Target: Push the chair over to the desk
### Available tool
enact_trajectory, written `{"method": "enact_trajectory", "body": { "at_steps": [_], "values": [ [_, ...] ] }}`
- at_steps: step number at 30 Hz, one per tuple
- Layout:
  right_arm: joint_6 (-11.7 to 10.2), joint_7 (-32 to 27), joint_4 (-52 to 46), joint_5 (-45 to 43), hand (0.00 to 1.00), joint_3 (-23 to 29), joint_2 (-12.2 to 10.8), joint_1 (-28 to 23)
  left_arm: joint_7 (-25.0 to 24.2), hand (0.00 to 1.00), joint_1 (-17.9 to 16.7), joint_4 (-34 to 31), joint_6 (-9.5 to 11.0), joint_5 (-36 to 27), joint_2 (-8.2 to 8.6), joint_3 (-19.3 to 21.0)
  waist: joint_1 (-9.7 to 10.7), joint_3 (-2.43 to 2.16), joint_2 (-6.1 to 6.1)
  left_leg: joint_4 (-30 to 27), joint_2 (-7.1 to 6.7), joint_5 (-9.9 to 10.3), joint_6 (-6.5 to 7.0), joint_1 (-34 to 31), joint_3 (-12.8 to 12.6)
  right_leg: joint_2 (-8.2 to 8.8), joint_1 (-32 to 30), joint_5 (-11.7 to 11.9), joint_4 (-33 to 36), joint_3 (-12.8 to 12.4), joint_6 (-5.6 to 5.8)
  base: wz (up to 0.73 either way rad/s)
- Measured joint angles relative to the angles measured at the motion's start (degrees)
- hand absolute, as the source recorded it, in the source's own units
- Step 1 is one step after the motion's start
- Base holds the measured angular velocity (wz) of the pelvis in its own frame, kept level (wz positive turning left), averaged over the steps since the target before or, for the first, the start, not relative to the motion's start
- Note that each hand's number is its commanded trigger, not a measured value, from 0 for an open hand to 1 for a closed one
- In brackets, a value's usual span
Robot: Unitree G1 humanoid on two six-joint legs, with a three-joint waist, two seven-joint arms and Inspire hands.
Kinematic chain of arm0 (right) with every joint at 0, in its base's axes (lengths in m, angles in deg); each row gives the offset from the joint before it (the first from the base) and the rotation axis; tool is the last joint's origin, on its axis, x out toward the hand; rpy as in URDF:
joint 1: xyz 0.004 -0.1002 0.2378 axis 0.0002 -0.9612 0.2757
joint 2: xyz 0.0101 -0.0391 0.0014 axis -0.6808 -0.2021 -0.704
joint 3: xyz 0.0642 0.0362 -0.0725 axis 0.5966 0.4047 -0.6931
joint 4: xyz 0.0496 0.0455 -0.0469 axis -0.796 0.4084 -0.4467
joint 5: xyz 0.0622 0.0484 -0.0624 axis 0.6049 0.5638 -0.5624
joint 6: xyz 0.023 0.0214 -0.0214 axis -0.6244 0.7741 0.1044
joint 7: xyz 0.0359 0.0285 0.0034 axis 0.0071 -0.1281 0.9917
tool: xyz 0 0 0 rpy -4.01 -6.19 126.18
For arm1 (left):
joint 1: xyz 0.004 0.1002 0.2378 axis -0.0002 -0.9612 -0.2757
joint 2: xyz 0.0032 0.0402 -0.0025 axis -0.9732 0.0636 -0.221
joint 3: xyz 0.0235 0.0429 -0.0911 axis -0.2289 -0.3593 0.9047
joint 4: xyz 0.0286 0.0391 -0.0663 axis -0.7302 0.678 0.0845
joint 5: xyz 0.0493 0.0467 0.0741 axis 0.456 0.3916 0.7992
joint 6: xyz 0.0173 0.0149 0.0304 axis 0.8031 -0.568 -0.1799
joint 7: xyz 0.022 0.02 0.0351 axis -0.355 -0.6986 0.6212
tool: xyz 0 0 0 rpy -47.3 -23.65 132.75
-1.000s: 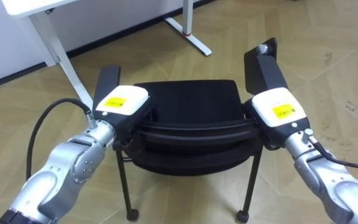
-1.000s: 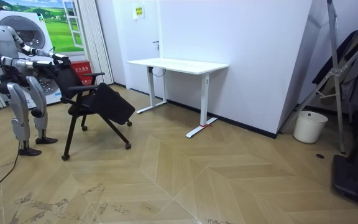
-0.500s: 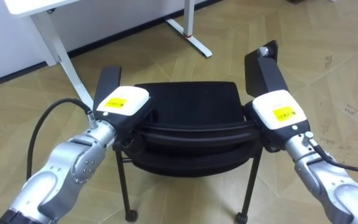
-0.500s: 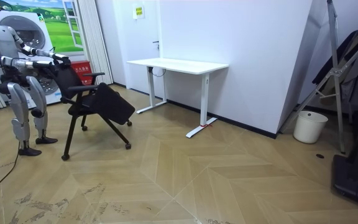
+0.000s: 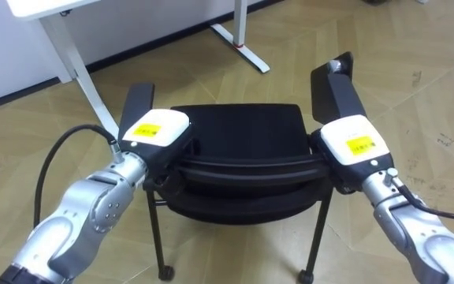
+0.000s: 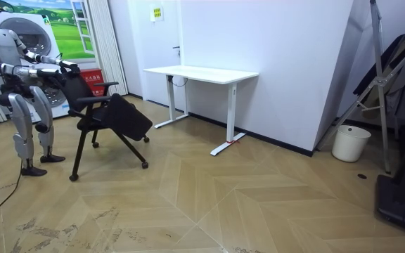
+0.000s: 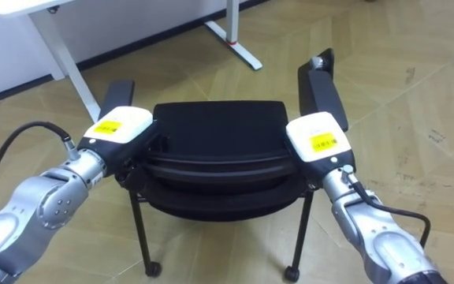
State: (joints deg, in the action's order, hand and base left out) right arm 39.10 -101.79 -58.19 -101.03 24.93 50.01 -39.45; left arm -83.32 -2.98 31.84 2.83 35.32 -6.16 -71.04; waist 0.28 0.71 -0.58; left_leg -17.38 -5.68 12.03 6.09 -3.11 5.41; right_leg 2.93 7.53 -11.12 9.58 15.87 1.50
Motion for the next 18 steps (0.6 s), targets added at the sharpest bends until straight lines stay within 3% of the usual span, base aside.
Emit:
{"method": "enact_trajectory", "body": {
  "at_steps": [10,15,18],
  "values": [
    [0.46,0.0,0.43,-0.03,1.0,-0.08,-0.7,-0.28,1.65,1.0,0.14,1.76,0.76,-0.09,0.11,-0.6,0.59,0.19,-0.22,-0.8,-0.06,0.04,-0.06,0.6,1.06,-0.15,1.02,-0.01,0.16,0.08,0.0,0.05],
    [-0.12,0.0,4.01,0.47,1.0,-0.43,-2.23,1.62,3.57,1.0,1.55,5.62,3.17,-0.01,0.13,-0.59,0.71,0.46,-0.35,-4.87,0.95,2.24,-0.53,-0.73,1.21,-1.37,1.62,-0.09,0.43,0.05,-0.1,0.02],
    [-0.79,0.03,5.32,0.38,1.0,-0.27,-2.97,1.99,4.03,1.0,1.83,7.02,3.83,0.08,0.32,-0.49,0.68,0.48,-0.56,-7.08,1.15,3.27,-0.8,-0.89,1.25,-1.33,1.34,-1.79,2.77,1.04,-0.7,0.01]
  ]
}}
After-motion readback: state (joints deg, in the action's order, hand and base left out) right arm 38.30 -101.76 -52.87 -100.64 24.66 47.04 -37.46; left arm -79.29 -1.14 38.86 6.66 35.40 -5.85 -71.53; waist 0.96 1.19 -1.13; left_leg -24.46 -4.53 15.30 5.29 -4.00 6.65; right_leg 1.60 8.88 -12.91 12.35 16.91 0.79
